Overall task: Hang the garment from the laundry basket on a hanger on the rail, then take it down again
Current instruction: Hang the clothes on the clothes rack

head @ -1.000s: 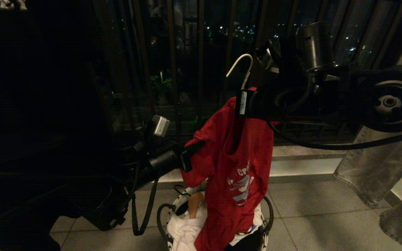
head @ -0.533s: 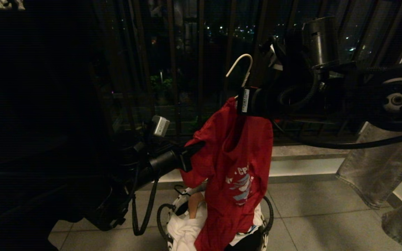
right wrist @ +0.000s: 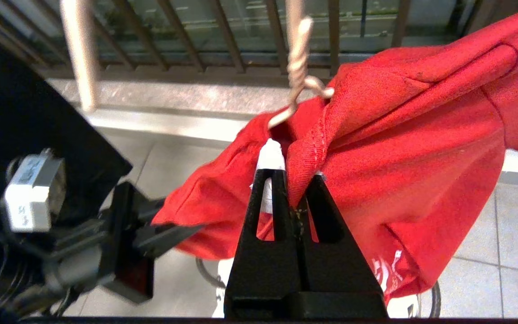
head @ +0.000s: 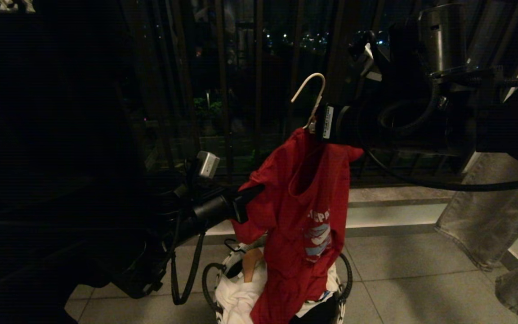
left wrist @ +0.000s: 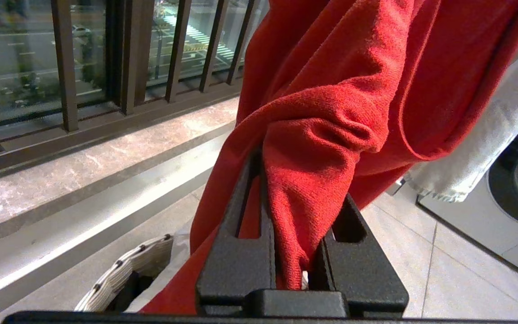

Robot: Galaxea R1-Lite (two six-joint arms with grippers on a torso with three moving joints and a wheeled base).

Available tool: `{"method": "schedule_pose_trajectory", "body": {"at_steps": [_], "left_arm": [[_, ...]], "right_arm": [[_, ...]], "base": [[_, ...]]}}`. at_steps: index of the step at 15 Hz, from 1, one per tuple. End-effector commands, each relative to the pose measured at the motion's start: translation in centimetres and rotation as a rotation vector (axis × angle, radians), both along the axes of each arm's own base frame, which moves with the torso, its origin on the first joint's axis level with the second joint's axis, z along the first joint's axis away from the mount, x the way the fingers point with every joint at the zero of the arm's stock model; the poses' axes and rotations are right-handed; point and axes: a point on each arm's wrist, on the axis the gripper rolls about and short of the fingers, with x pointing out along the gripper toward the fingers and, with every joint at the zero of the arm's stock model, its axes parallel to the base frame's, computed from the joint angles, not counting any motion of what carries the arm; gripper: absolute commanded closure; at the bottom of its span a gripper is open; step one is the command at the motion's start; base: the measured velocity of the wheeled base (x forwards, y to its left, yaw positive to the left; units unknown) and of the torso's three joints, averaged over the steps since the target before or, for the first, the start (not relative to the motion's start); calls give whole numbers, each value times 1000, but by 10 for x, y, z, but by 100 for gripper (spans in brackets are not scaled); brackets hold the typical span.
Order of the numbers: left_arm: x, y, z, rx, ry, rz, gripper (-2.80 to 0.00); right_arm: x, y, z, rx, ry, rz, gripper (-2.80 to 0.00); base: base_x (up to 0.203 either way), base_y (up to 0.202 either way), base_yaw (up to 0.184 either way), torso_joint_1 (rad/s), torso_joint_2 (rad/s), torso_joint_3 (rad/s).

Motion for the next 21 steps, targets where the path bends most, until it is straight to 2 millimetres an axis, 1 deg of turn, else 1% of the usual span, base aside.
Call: {"method": "schedule_pose_trajectory", "body": {"at_steps": [1,4,8,9,15,17,20,21], "left_arm": [[1,0,-1,-2,-1,-2,0],[1,0,-1,-4,-4,-1,0],[0,0,0,-5,-5,-1,0],[0,0,0,-5,-5,-1,0],[0,1,4,-11,-16,1,0],[-1,2,8,-16,-24,2,0],[-1,3,14,-28,-36,13,0],[-1,4,17,-35,-41,26,0]], "right_arm": [[-6,2,0,1,2,16,0],[-8,8,-4,-6,13,36,0],[-9,10,-7,-13,20,43,0],[-9,10,-7,-13,20,43,-280],[-10,9,-4,-34,4,46,-280],[-15,2,2,-53,-18,45,-280],[-28,-13,15,-85,-54,34,-280],[-34,-20,18,-111,-48,33,0]], "base": [[0,0,0,0,0,0],[0,0,0,0,0,0],[0,0,0,0,0,0],[0,0,0,0,0,0],[0,0,0,0,0,0],[0,0,0,0,0,0],[0,0,0,0,0,0],[0,0,0,0,0,0]]}}
